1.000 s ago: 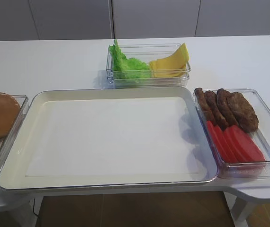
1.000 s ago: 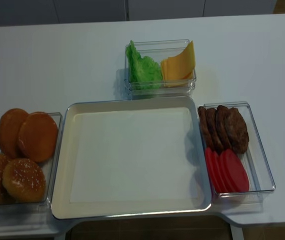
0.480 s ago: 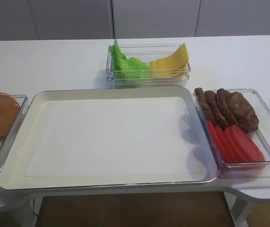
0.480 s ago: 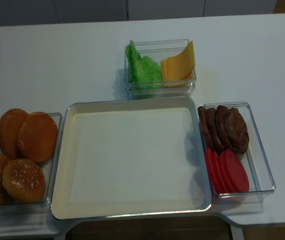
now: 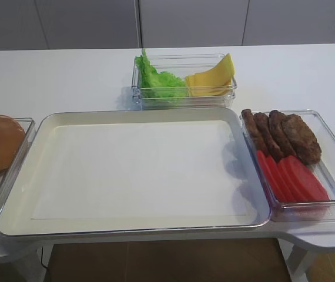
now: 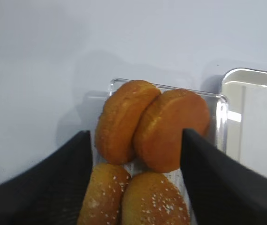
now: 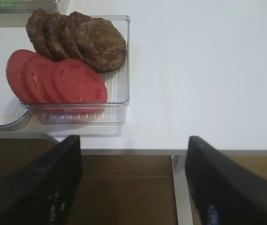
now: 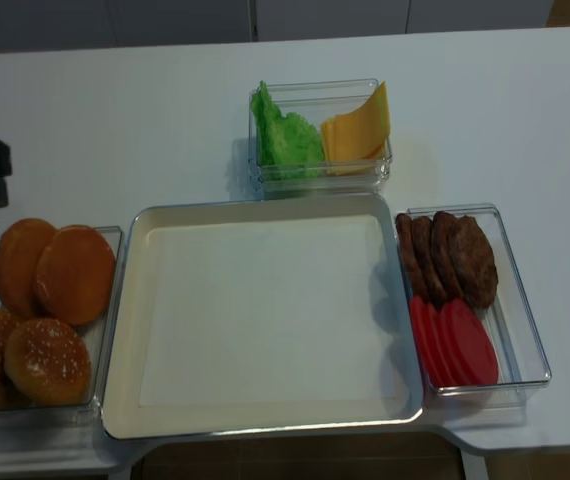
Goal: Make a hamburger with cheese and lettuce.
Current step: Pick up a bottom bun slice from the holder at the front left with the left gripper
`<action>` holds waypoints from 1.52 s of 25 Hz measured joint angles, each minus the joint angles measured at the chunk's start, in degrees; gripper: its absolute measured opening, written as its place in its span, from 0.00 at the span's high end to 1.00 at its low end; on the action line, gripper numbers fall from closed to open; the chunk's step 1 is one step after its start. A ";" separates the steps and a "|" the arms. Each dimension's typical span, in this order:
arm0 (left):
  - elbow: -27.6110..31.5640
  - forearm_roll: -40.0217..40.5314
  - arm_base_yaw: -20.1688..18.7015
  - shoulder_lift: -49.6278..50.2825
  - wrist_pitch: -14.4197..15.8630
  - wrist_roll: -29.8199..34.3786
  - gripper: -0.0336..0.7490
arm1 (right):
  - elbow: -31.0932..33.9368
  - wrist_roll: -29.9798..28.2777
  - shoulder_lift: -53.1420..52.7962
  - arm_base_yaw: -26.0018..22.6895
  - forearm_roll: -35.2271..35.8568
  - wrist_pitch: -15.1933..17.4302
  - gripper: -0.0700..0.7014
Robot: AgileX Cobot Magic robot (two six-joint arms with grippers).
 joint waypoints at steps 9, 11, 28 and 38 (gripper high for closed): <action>-2.71 -3.63 7.81 9.67 4.58 21.61 0.41 | 0.00 0.00 0.00 0.00 0.00 -0.10 0.24; -4.71 -6.14 9.58 12.30 5.49 26.64 0.41 | 0.00 0.00 0.00 0.00 0.00 -0.10 0.25; -13.82 -18.52 12.37 25.13 13.62 50.62 0.41 | 0.00 0.00 0.00 0.00 0.00 -0.10 0.31; -14.26 -18.76 12.37 28.16 13.98 52.02 0.41 | 0.00 0.00 0.00 0.00 0.00 -0.10 0.32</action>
